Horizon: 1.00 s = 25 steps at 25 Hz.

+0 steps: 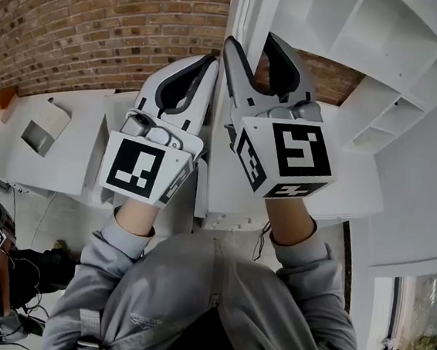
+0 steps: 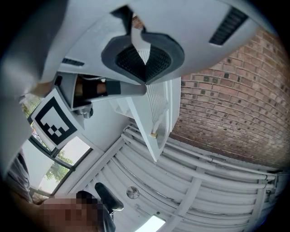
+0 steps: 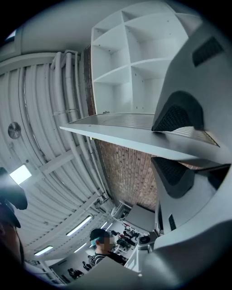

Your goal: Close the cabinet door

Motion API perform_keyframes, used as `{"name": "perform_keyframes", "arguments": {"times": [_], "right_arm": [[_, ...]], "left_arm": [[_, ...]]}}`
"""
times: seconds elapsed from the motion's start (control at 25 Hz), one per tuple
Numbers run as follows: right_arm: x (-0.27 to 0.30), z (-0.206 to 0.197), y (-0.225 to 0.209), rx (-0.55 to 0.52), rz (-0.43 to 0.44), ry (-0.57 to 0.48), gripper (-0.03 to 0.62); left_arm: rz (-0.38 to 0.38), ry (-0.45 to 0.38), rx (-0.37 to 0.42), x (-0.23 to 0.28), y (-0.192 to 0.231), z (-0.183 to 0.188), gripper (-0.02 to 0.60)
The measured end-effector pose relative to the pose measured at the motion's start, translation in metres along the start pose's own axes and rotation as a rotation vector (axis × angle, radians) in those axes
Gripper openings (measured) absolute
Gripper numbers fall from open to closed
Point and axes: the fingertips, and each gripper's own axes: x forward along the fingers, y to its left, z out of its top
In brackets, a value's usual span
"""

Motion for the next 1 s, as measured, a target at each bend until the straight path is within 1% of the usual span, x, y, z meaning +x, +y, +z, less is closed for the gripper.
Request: {"name": "perform_keyframes", "arguments": {"times": [0.16,0.48,0.76,0.88,1.0], "right_arm": [[0.005,-0.007,-0.003,0.016,-0.008,0.01,0.186],[0.007,-0.007,-0.002,-0.064,-0.045,-0.003,0.189],[0.002,-0.007,-0.008,-0.02,-0.061,-0.021,0.181],[0.002,-0.008,-0.009,-0.013,-0.059,-0.022,0.173],[-0.003,-0.008,-0.015,-0.016,-0.07,-0.014,0.167]], "left_arm": [[-0.007,0.006,-0.006,0.002,0.001,-0.006,0.006],[-0.034,0.007,-0.021,0.009,0.003,-0.016,0.006],[-0.079,0.005,-0.055,0.014,0.006,-0.028,0.006],[-0.091,0.004,-0.068,0.016,0.008,-0.033,0.006],[-0.121,-0.005,-0.081,0.02,0.004,-0.035,0.006]]}}
